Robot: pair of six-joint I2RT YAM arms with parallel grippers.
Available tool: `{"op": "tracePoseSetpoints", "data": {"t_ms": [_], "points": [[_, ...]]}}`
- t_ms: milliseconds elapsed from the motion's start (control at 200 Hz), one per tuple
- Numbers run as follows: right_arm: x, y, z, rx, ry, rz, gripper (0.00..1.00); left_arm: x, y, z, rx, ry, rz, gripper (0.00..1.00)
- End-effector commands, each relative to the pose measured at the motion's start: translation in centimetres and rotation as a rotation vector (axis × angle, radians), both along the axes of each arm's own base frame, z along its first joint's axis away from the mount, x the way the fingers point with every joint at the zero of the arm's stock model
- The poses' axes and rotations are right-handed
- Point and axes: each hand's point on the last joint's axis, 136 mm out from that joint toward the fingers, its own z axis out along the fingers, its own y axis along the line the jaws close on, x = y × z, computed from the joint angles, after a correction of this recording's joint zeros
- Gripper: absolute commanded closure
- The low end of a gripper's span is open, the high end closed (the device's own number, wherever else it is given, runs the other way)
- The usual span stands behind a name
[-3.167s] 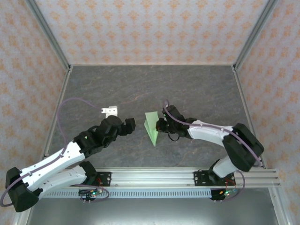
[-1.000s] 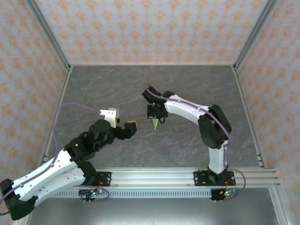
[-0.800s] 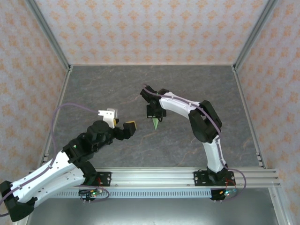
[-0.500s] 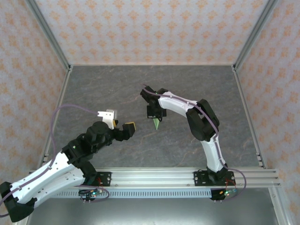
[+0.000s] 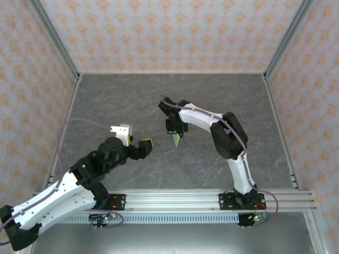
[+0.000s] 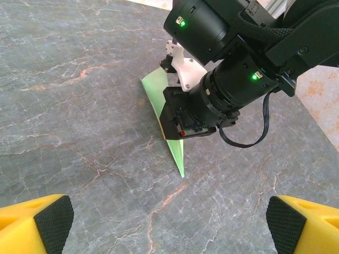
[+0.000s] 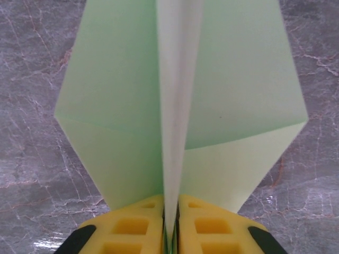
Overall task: Fold a paper plane with a square sheet of paper (fold left side to right side)
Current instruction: Place the paper plane at the center of the table, then reset both arms
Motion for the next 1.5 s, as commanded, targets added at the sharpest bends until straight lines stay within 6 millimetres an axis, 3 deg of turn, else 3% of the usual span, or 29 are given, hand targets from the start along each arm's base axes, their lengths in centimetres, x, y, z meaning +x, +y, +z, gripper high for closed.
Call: {"op": "tracePoseSetpoints", "data": {"t_ms": [0,405,565,631,791,911,981,1026,1121,1286,1386,1491], "points": [[-0.5,-0.9,0.7,-0.038,0.007,0.018,0.84,0.1,0.8,-0.3,0.022,0.0,0.034,0.03],[-0.9,-1.3,4.5,-0.04,-0.053,0.054,0.72,0.8,2.6,-0.5,0.106,0.0,0.129,0.02],[-1.2,-2.0,7.5,-0.033,-0.105,0.062,0.66,1.5,4.1,0.9,0.132,-0.046,0.21,0.0],[-1.3,-2.7,9.5,-0.03,-0.152,0.062,0.62,2.0,5.1,1.5,0.15,-0.069,0.259,0.0],[-1.2,-6.8,15.7,-0.048,-0.371,0.041,0.46,3.6,9.5,2.4,0.192,-0.088,0.428,0.0],[-1.0,-12.3,19.5,-0.098,-0.59,-0.021,0.23,4.7,13.9,3.0,0.278,-0.119,0.6,0.0],[-1.0,-15.9,20.3,-0.129,-0.695,-0.088,0.09,5.2,16.3,3.1,0.358,-0.132,0.711,0.0],[-1.2,-18.5,19.7,-0.157,-0.738,-0.131,0.01,5.5,17.5,3.2,0.407,-0.152,0.772,0.0],[-1.4,-24.0,18.5,-0.19,-0.833,-0.274,0.0,6.4,19.1,2.4,0.486,-0.187,0.862,0.0],[-2.3,-31.3,13.5,-0.236,-0.895,-0.46,0.0,8.3,21.1,-1.9,0.542,-0.119,0.87,0.0],[-2.5,-33.5,10.9,-0.232,-0.908,-0.534,0.0,9.4,21.6,-4.5,0.539,-0.092,0.853,0.0],[-1.7,-33.8,9.8,-0.179,-0.973,-0.551,0.0,10.7,21.2,-6.3,0.566,-0.097,0.803,0.0]]}}
